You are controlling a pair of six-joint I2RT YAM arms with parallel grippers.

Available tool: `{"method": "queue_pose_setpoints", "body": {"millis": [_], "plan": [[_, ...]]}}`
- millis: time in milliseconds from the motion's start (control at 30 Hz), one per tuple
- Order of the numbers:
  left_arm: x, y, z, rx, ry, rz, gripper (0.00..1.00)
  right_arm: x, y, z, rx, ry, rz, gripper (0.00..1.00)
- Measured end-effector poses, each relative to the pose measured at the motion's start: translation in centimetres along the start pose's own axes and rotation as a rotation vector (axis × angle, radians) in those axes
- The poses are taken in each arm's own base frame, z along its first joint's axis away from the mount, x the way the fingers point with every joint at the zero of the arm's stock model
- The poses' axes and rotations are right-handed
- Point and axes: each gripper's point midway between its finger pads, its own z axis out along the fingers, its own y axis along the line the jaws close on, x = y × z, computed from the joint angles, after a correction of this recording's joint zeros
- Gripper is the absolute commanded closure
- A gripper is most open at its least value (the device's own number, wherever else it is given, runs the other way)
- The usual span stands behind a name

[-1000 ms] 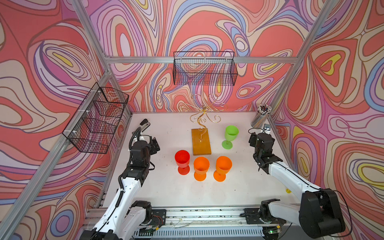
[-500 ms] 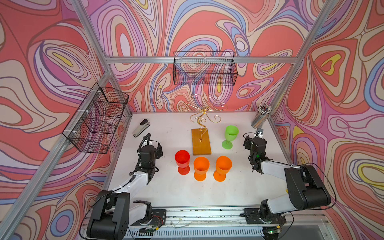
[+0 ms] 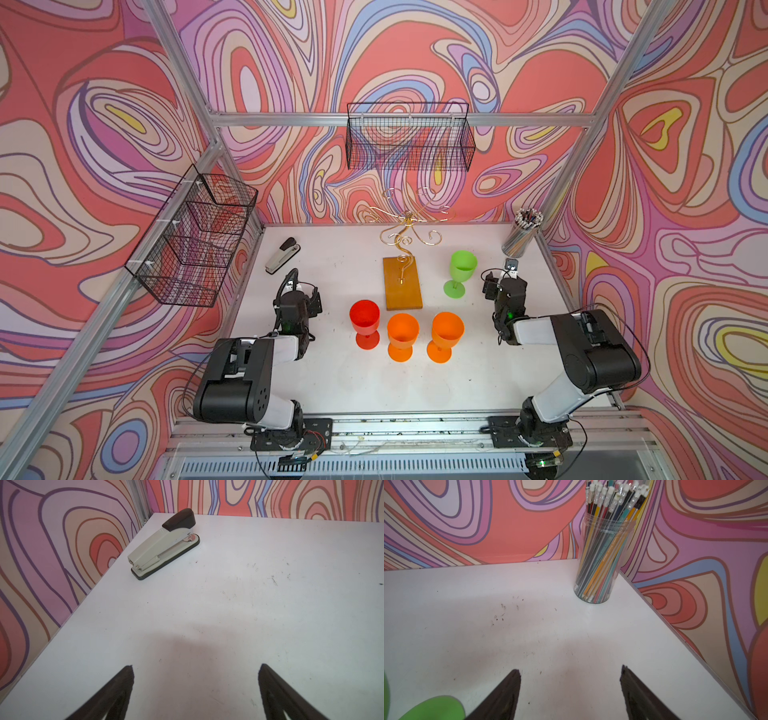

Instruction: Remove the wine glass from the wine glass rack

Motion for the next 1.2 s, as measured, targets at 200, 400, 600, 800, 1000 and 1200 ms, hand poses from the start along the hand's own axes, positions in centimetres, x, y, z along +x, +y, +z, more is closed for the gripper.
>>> {"method": "queue_pose_setpoints", "body": {"millis": [200,400,600,800,1000,1200], "plan": [[-0.5,-0.6,0.4,0.030,-0.033,-0.008,0.04,0.6,-0.6,-0.5,-0.003,-0.018,0.014,0.18],[-0.8,-0.8,0.3,0.041,-0.058,-0.015,0.00,0.4,-1.3,-0.2,-0.006,-0.022,0.041,0.18],[-0.9,-0.8,0.3,0.043,-0.067,-0.017,0.00,0.3,-1.1,-0.1,-0.021,-0.024,0.050,0.02],[-1.0,-0.8,0.3,0.044,-0.071,-0.018,0.00,0.0,-1.1,-0.3,-0.027,-0.044,0.057,0.02],[-1.0,-0.9,0.3,0.047,-0.072,-0.018,0.00,2.2,-0.1,-1.6,-0.079,-0.056,0.014,0.02],[-0.9,-0.9,0.2,0.047,-0.072,-0.018,0.00,1.4,0.4,-1.6,-0.097,-0.089,0.006,0.02]]}}
